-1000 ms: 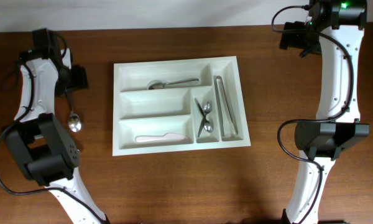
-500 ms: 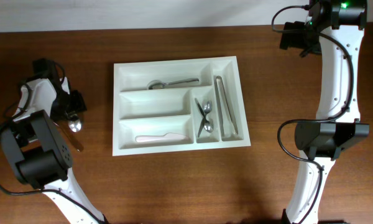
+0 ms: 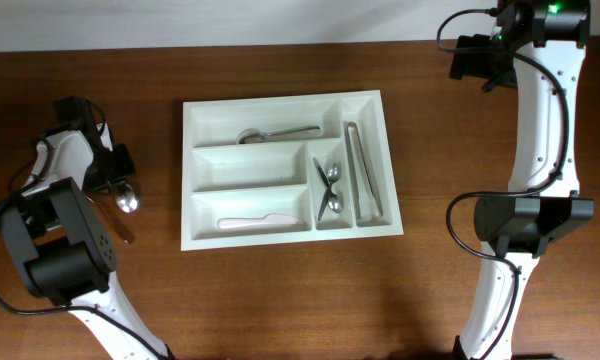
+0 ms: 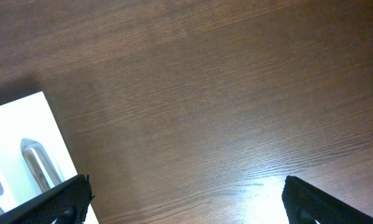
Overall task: Pack container
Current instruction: 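Lower the left gripper and grasp the second metal spoon, then carry the spoon into the tray's top compartment and release it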
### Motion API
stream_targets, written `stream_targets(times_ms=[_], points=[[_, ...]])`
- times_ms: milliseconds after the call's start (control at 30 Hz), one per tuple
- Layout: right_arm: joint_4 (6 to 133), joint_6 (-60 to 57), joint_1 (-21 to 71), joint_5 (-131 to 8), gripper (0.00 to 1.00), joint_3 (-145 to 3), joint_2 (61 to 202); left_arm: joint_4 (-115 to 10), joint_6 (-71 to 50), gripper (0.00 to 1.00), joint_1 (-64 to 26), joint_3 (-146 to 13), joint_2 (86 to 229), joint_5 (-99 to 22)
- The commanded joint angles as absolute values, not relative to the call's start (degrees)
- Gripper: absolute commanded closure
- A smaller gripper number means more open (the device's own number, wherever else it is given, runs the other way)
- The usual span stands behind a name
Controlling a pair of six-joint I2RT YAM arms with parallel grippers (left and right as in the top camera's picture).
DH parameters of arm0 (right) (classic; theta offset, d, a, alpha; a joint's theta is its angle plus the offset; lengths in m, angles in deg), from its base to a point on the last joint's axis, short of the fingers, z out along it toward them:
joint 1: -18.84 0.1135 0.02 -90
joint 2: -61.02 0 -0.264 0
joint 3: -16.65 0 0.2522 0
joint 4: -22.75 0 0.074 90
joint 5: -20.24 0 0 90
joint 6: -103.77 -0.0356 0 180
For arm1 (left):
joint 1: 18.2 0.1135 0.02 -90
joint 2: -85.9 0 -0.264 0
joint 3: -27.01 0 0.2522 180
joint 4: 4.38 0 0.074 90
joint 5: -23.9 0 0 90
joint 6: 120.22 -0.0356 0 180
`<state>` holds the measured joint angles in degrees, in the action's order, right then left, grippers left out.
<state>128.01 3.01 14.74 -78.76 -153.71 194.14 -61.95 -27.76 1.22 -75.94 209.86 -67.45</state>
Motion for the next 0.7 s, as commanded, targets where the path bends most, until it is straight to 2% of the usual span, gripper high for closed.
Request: stream_targets(times_ms=[0, 333, 467, 667], points=[[128.0, 2.3, 14.6, -79.5, 0.01, -154.8, 192.3, -62.1, -28.2, 0.98, 1.4, -76.4, 208.2, -67.3], [128.0, 2.3, 14.6, -79.5, 0.01, -154.8, 192.3, -62.1, -38.6, 0.98, -1.8, -88.1, 199.9, -58.1], [128.0, 2.3, 14.6, -79.5, 0.01, -154.8, 192.3, -61.9, -50.8, 0.98, -7.6, -93.1, 197.0, -54.8], [128.0, 2.3, 14.6, -79.5, 0.01, -154.8, 192.3, -62.2, -76.9, 0.98, -17.8, -94.8, 196.7, -50.8]])
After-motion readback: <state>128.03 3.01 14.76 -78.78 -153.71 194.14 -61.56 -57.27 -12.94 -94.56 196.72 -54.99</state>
